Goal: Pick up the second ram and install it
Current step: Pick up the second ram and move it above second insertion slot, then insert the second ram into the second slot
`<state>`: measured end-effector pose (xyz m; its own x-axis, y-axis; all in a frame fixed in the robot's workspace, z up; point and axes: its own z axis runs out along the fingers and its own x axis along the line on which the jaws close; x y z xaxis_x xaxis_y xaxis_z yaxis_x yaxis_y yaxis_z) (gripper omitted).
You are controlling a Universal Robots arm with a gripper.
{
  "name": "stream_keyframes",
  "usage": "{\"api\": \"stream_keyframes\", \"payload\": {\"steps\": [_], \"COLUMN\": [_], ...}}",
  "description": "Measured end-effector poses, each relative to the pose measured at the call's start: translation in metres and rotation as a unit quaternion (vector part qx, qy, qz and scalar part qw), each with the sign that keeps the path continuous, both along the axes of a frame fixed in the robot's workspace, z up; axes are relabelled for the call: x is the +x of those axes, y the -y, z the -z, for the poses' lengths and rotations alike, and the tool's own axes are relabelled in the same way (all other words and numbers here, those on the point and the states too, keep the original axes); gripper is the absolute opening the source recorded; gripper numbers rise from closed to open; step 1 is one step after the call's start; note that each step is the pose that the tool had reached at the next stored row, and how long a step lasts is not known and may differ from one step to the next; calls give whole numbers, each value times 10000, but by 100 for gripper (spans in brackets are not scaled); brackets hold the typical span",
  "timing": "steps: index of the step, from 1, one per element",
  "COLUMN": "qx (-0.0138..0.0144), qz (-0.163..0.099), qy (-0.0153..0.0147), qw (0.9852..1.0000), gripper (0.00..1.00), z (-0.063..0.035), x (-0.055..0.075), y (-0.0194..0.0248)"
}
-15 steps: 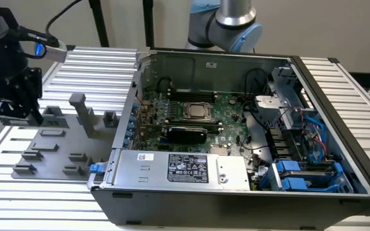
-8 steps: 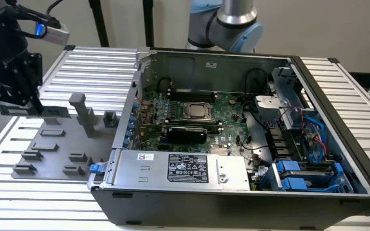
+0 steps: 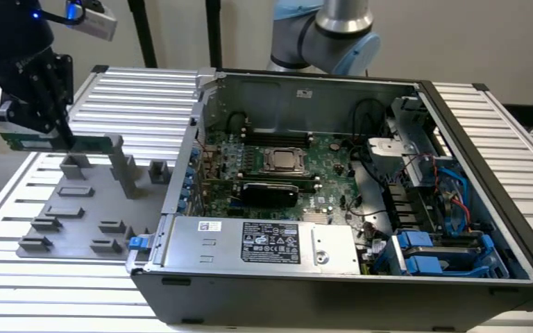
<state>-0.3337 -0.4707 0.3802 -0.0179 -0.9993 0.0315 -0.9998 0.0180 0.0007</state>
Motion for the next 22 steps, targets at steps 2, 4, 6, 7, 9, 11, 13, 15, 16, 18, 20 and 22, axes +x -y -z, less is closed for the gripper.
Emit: {"api": "stream_keyframes", "payload": {"steps": [2,4,6,7,9,11,13,15,16,18,20,22], "qx": [21,45,85,103,136,167,196,222,231,233,235,241], "qz": [-1,-1,-1,-1,-1,-1,-1,-1,-1,-1,-1,-2], "qy": [0,4,13,17,27,38,48,55,57,58,57,57], "qw": [10000,10000,10000,9999,9999,9999,9998,9997,9997,9997,9997,9997], "gripper": [0,0,0,0,0,0,0,0,0,0,0,0], "z": [-42,-58,-65,-69,-74,-80,-83,-86,-87,-88,-88,-88], "x": [62,100,132,148,178,204,233,266,287,347,419,490], "y": [-2,-10,-20,-25,-37,-51,-66,-81,-88,-97,-104,-115]}}
